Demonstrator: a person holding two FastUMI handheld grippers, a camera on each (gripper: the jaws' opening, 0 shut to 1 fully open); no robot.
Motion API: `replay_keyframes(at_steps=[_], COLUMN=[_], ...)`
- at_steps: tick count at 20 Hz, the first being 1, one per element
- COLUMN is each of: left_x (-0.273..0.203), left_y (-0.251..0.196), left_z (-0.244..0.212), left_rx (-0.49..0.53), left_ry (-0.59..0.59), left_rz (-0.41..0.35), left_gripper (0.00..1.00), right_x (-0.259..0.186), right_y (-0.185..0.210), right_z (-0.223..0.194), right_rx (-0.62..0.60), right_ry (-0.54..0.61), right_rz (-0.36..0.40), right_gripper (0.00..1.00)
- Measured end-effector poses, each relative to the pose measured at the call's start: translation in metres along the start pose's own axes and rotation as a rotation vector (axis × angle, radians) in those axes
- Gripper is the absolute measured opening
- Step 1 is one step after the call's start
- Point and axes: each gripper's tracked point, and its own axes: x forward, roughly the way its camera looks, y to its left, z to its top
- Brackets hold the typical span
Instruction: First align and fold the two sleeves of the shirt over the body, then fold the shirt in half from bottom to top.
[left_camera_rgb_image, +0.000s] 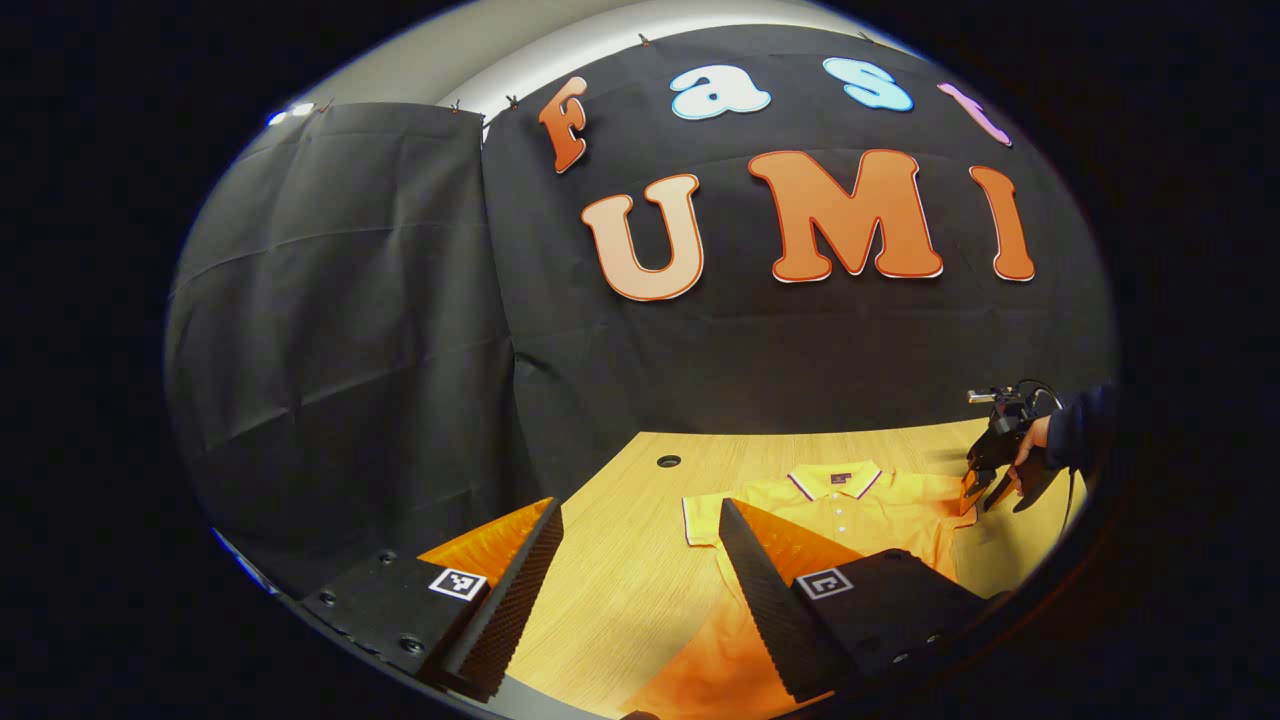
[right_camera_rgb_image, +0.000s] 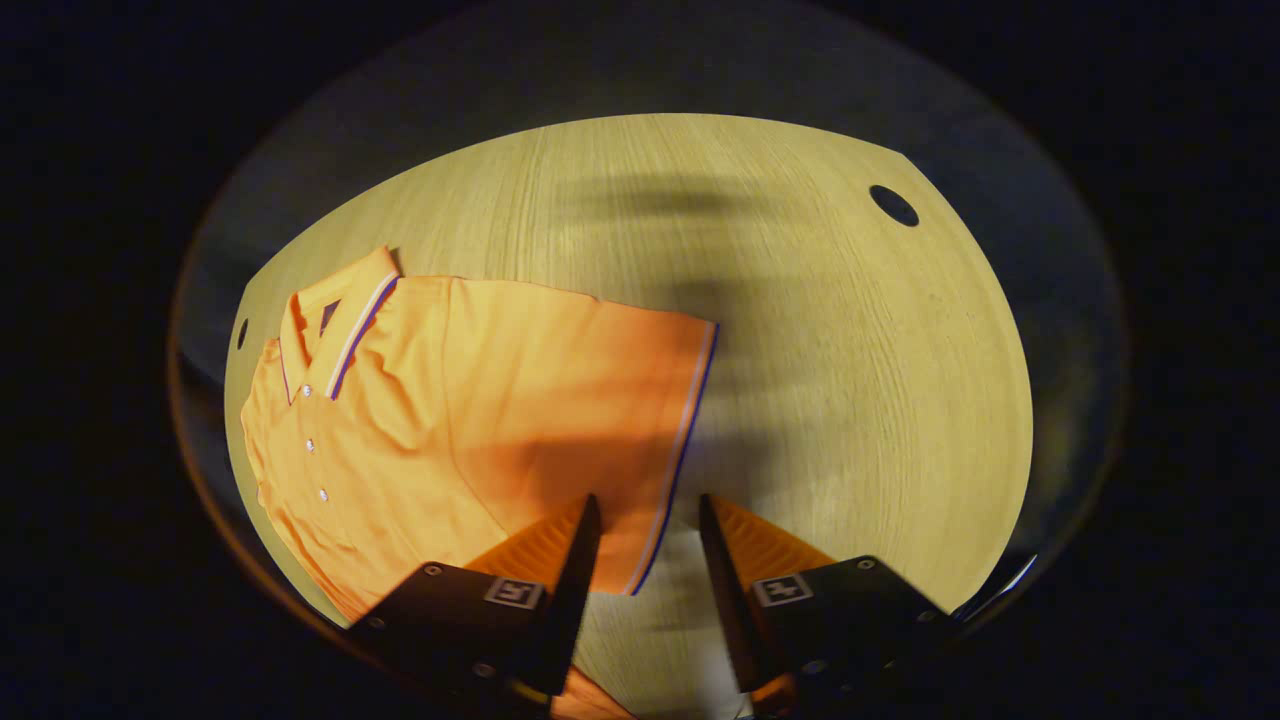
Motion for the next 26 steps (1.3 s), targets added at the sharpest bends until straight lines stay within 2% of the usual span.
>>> replay_keyframes(at_steps=[1, 2, 3, 4, 5, 6, 7, 9, 12, 14, 19, 26], left_x=[0.0, 0.001, 0.0, 0.0, 0.0, 0.0, -0.001, -0.001, 0.0, 0.0, 0.0, -0.001], left_y=[-0.001, -0.002, -0.002, -0.002, 0.001, 0.003, 0.004, 0.004, 0.0, -0.003, -0.003, 0.011], left_z=[-0.001, -0.001, 0.0, 0.001, 0.002, 0.005, 0.006, 0.004, 0.001, -0.001, -0.007, -0.016], left_rx=[0.003, 0.004, 0.003, 0.005, 0.002, -0.005, -0.009, -0.009, -0.013, -0.012, -0.018, -0.041], left_ry=[0.0, 0.0, -0.003, -0.003, -0.01, -0.019, -0.023, -0.023, -0.006, -0.007, 0.012, 0.046], left_rz=[0.001, 0.001, 0.0, 0.0, 0.007, 0.011, 0.014, 0.015, 0.001, -0.004, -0.004, 0.038], left_gripper=[0.96, 0.96, 0.96, 0.96, 0.96, 0.98, 0.97, 0.97, 0.97, 0.97, 0.98, 0.97], right_x=[0.0, 0.0, 0.0, 0.001, 0.001, 0.0, -0.002, -0.007, -0.033, -0.047, -0.071, -0.075], right_y=[0.001, 0.001, 0.0, -0.001, -0.001, -0.002, 0.006, 0.004, 0.023, 0.038, 0.08, 0.139], right_z=[0.002, 0.002, 0.004, 0.001, 0.004, 0.003, 0.004, 0.014, 0.026, 0.03, 0.04, 0.026], right_rx=[-0.026, -0.023, -0.031, 0.018, 0.072, 0.126, 0.16, 0.163, 0.162, 0.132, 0.003, -0.091], right_ry=[-0.014, -0.01, -0.015, 0.003, 0.009, 0.028, 0.032, -0.03, -0.076, -0.098, -0.156, -0.126], right_rz=[0.01, 0.023, 0.037, 0.069, 0.109, 0.147, 0.215, 0.234, 0.308, 0.342, 0.373, 0.462], right_gripper=[0.38, 0.32, 0.21, 0.21, 0.09, 0.09, 0.09, 0.09, 0.08, 0.08, 0.08, 0.08])
